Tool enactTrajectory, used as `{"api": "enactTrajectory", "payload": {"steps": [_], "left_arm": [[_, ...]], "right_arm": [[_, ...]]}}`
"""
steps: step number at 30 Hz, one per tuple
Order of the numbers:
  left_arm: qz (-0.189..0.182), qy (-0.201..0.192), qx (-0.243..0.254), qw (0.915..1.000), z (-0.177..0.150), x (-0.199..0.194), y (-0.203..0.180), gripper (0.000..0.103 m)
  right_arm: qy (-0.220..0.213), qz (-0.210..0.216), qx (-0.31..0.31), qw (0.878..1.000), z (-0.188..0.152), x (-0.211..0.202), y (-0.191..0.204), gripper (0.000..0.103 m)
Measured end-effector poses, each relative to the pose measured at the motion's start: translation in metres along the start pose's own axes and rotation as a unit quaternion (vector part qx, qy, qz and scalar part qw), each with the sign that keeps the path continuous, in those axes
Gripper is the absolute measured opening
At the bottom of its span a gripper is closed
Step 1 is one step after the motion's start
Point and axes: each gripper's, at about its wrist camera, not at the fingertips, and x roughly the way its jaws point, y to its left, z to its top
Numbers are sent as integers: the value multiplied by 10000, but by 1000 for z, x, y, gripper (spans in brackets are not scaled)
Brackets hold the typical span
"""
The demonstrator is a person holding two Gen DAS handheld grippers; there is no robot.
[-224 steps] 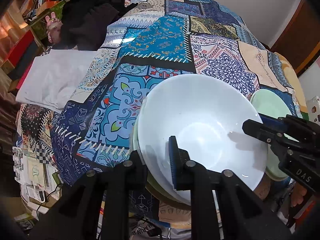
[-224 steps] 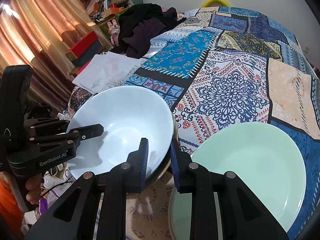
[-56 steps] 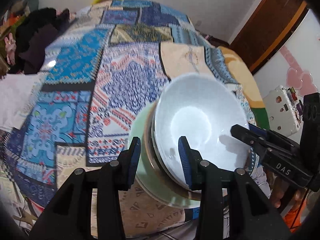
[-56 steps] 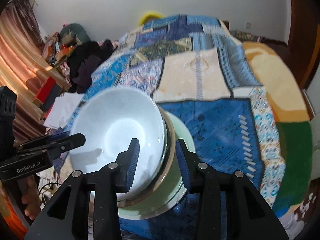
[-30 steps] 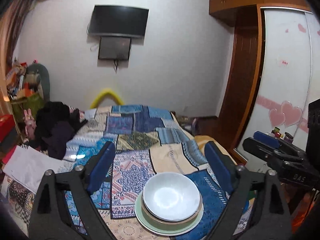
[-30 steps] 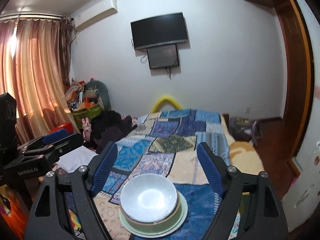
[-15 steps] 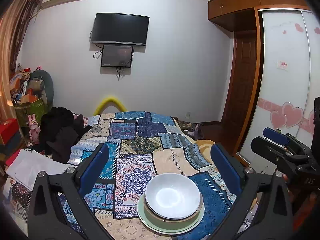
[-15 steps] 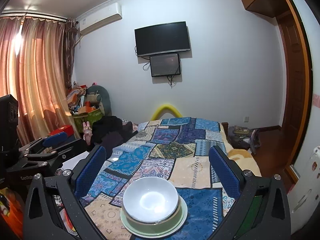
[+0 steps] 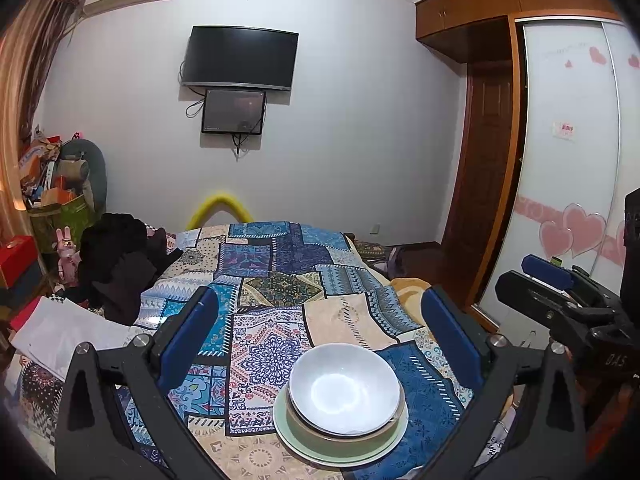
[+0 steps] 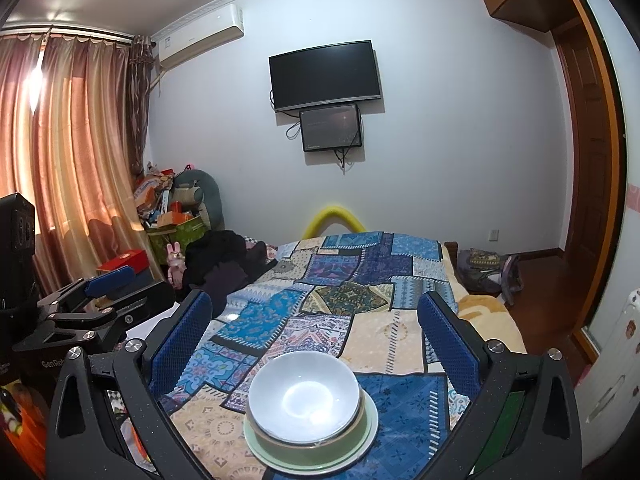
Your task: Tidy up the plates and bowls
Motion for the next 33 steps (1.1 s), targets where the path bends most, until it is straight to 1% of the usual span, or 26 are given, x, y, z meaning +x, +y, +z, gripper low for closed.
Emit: {"api": "enactTrajectory", "payload": {"steps": [22,26,33], "left_arm": [[-61,3,-68,10000,-1,0,2,103],[-42,-47,-12,10000,-1,-1,-1,103],[-95,-12,16,10000,-1,1,-3,103]], "right_arm": [[24,34,-30,10000,-1,0,5,102],[33,26,-37,10000,-1,0,6,102],[30,35,-28,10000,-1,0,6,103]]}}
